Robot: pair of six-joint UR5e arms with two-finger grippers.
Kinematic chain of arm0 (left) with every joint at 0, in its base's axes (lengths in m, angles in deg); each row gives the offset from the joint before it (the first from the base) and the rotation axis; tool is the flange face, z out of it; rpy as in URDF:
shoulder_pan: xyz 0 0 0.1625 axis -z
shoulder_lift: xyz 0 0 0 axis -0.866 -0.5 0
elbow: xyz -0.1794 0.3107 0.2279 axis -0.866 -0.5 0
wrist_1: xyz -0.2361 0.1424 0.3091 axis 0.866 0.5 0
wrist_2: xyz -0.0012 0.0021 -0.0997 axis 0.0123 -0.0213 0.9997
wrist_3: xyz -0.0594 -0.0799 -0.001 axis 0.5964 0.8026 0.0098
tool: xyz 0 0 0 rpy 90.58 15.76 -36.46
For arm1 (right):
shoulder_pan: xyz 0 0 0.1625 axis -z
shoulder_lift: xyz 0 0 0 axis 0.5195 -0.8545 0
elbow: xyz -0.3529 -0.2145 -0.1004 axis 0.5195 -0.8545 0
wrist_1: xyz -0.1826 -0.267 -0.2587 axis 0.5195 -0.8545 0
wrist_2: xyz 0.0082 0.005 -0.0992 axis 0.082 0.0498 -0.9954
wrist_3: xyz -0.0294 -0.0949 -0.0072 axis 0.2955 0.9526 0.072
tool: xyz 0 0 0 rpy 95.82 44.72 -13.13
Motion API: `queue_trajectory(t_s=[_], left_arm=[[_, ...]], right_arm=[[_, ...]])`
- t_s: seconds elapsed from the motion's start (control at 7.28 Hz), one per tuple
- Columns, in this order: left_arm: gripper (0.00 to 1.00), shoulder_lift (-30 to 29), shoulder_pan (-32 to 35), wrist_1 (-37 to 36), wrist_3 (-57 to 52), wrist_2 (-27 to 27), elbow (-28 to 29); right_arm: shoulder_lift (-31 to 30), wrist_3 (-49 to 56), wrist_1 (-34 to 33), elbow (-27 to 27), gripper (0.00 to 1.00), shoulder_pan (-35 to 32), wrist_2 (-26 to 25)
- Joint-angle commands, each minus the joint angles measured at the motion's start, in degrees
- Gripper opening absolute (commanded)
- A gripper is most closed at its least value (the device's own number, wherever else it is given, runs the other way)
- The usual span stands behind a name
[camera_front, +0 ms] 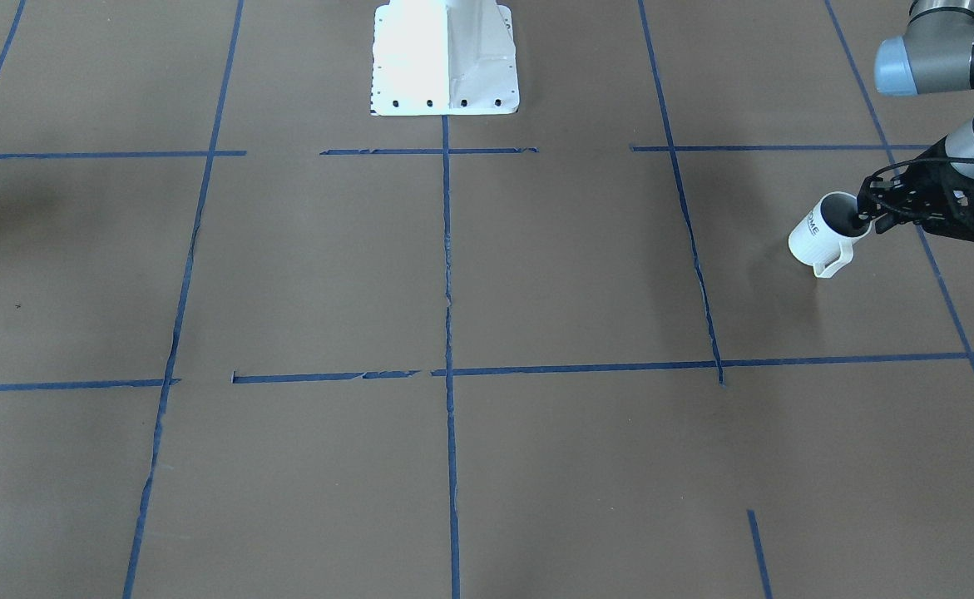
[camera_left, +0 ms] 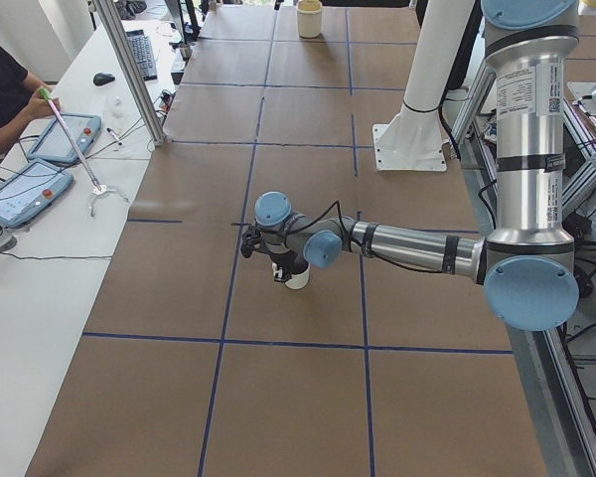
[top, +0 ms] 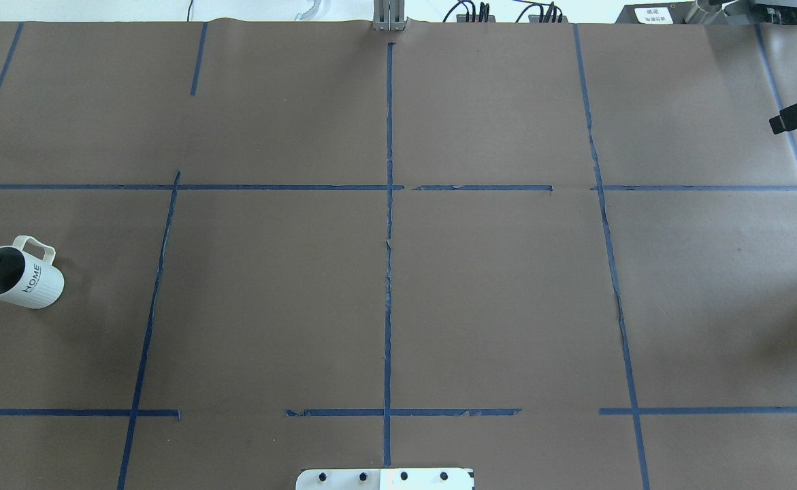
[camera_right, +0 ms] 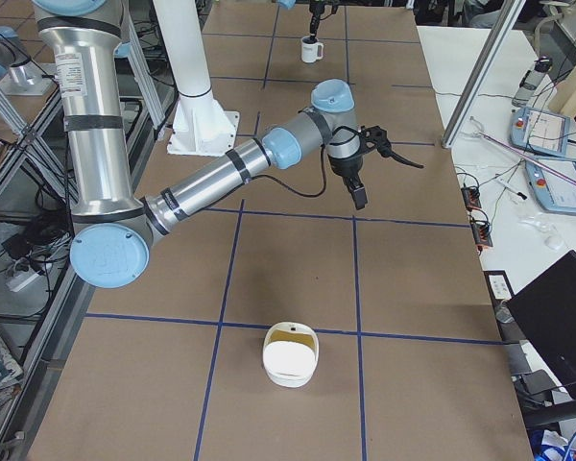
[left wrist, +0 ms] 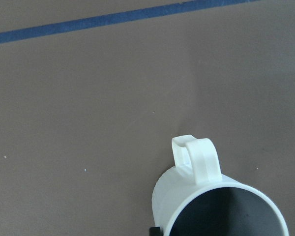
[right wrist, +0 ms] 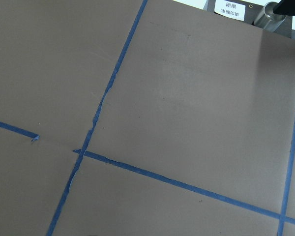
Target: Left arm hands cup to right arm to dump lemon
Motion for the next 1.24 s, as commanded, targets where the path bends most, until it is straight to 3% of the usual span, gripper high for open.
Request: queue_trajectory(t_s=[0.0, 0.14, 0.27, 0.41, 0.55, 0.69, 0.82, 1.1], left_arm=[[1.0, 1.0, 3.84, -0.71, -0.16, 0.44, -6.76], [1.0, 3.01, 7.79, -0.72, -0.33, 0.62, -8.98], [1.0, 3.29, 10.61, -0.8, -3.99, 0.62, -9.0], [1.0, 4.51, 14.99, -3.85, -12.29, 0.62, -9.26], [1.0, 4.44, 20.78, -12.06, -22.81, 0.62, -10.13], [1.0, 3.92, 25.1, -21.19, -32.49, 0.45, -10.06], [1.0, 4.26, 25.75, -25.37, -35.46, 0.44, -9.71], [1.0, 8.64, 26.55, -25.76, -35.4, 0.45, -8.83]], right_arm=[[-4.73, 0.09, -0.12, 2.19, 1.0, -2.66, 4.05], [-7.72, 0.26, -0.12, 1.67, 1.0, -4.42, 9.04], [-9.05, 2.09, -3.25, 1.93, 1.0, -5.23, 9.7], [-9.41, 6.03, -10.59, 2.28, 1.0, -5.41, 9.7], [-12.81, 14.51, -14.23, 3.76, 1.0, -6.63, 9.62], [-17.98, 20.51, -14.01, 4.47, 1.0, -8.81, 9.62], [-20.03, 22.22, -14.09, 4.22, 1.0, -10.05, 9.96], [-22.24, 22.33, -14.09, 3.08, 1.0, -10.16, 11.64]])
